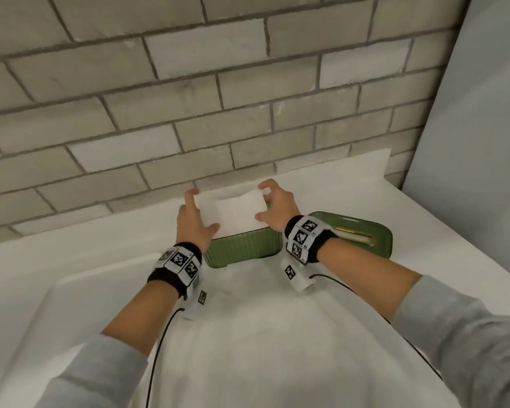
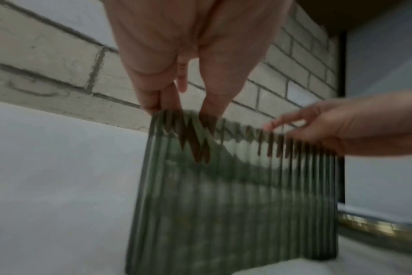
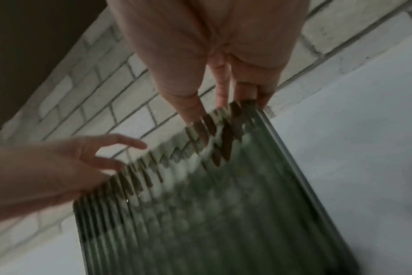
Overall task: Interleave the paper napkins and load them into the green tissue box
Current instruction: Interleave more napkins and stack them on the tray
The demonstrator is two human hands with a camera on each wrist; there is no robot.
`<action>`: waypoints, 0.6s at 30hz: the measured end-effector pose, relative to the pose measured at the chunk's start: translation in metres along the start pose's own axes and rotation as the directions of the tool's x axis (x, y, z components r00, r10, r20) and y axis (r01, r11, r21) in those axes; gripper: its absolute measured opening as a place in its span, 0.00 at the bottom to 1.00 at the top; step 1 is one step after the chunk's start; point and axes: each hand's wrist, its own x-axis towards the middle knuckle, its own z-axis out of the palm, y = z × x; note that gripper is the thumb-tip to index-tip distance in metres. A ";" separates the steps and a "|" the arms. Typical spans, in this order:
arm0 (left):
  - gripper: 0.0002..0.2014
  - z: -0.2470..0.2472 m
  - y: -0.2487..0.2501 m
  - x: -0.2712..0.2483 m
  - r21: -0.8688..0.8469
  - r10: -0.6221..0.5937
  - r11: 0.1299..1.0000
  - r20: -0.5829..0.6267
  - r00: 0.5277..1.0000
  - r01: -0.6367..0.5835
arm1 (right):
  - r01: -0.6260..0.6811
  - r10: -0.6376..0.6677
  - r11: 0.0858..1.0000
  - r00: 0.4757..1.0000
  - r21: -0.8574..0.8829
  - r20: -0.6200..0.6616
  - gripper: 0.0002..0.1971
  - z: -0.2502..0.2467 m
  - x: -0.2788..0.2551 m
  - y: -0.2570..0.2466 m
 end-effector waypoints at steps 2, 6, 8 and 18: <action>0.26 0.007 -0.005 0.004 0.150 0.021 0.988 0.054 0.998 -0.029 | 0.056 -0.051 0.982 0.998 -0.181 0.033 0.21 0.008 0.000 0.007; 0.11 0.013 -0.001 0.011 0.246 -0.059 0.969 0.130 0.990 0.025 | 0.070 -0.039 0.924 0.995 -0.376 0.089 0.09 0.012 0.004 0.008; 0.10 0.013 0.004 0.013 0.294 -0.108 0.955 0.177 0.978 0.052 | 0.061 -0.013 0.910 0.993 -0.409 0.120 0.08 0.009 0.004 0.006; 0.06 0.002 0.037 -0.063 0.406 0.351 0.842 0.087 0.932 -0.355 | 0.277 -0.200 0.882 0.953 -0.381 0.229 0.03 -0.053 -0.067 -0.017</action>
